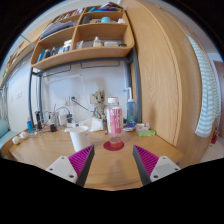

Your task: Pour water

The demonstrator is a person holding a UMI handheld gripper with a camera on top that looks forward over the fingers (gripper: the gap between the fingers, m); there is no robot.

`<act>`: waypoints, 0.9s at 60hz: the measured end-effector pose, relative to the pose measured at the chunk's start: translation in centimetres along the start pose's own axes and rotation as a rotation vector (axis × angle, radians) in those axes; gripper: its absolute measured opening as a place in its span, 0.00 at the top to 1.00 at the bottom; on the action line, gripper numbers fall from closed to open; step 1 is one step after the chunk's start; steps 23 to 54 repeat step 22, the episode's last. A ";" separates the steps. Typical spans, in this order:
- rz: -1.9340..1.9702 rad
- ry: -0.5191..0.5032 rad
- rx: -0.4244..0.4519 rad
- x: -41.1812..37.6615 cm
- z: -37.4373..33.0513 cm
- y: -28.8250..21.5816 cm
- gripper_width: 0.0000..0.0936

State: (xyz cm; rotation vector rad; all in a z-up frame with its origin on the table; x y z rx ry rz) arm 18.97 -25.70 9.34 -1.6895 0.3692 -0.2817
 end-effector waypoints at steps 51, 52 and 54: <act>0.017 -0.005 0.006 -0.2 0.1 -0.2 0.16; 0.017 -0.005 0.006 -0.2 0.1 -0.2 0.16; 0.017 -0.005 0.006 -0.2 0.1 -0.2 0.16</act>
Point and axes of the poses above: the point between the fingertips, and its own axes, seen from behind it with the camera up: x to the right, y down, z forward, the way the camera looks, the point moved 9 cm from there along -z, backward, against the way the camera looks, and after that the axes turned 15 degrees about y, right-handed, at the moved point
